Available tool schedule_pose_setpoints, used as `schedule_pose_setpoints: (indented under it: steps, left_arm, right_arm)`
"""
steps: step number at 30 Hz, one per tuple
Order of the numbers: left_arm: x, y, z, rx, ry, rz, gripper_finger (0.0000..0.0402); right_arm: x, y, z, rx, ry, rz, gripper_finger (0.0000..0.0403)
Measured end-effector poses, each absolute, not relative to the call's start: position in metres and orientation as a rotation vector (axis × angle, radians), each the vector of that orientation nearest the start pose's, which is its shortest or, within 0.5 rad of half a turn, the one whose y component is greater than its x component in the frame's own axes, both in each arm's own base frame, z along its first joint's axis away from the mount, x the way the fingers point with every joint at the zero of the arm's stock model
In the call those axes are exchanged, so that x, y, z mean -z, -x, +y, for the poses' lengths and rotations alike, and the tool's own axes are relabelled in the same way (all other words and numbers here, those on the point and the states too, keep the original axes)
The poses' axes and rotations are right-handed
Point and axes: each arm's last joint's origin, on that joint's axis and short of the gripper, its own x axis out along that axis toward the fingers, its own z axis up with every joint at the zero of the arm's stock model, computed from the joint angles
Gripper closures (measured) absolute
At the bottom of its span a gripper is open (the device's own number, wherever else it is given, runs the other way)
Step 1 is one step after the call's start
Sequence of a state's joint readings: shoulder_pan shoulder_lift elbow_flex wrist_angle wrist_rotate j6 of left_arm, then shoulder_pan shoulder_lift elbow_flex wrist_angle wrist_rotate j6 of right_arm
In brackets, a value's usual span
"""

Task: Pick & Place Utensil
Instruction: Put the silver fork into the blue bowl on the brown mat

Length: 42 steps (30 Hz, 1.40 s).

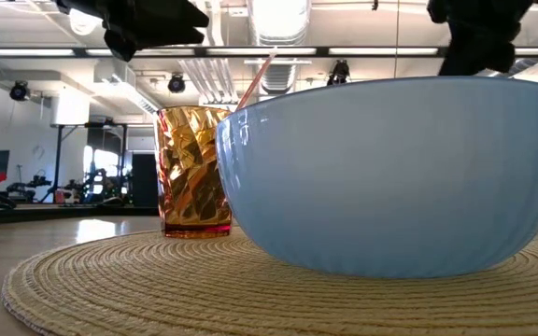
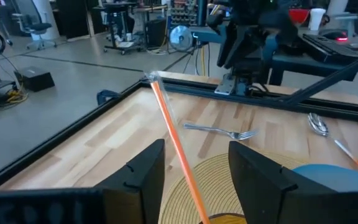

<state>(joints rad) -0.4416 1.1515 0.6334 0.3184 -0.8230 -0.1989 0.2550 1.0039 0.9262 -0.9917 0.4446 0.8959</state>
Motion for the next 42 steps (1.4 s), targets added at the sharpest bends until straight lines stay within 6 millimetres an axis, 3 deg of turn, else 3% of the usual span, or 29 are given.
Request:
schedule_pose_setpoints:
  steps: [9,21,33,42]
  left_arm:
    - [-0.257,-0.222,-0.082,-0.394,0.056,0.163,0.0232]
    - [-0.256,-0.222,-0.083,-0.347,0.003,0.192,0.0232]
    - [-0.255,-0.222,-0.083,-0.346,0.004,0.196,0.0232]
    - [-0.253,-0.221,-0.084,-0.342,-0.010,0.216,0.0232]
  right_arm:
    - [-0.272,-0.158,0.029,0.738,-0.572,0.912,0.0265]
    - [-0.227,-0.146,0.028,0.836,-0.693,1.054,0.0257]
    - [-0.201,-0.156,0.018,0.823,-0.816,0.982,0.0266]
    - [-0.193,-0.154,0.015,0.879,-0.883,0.960,0.0266]
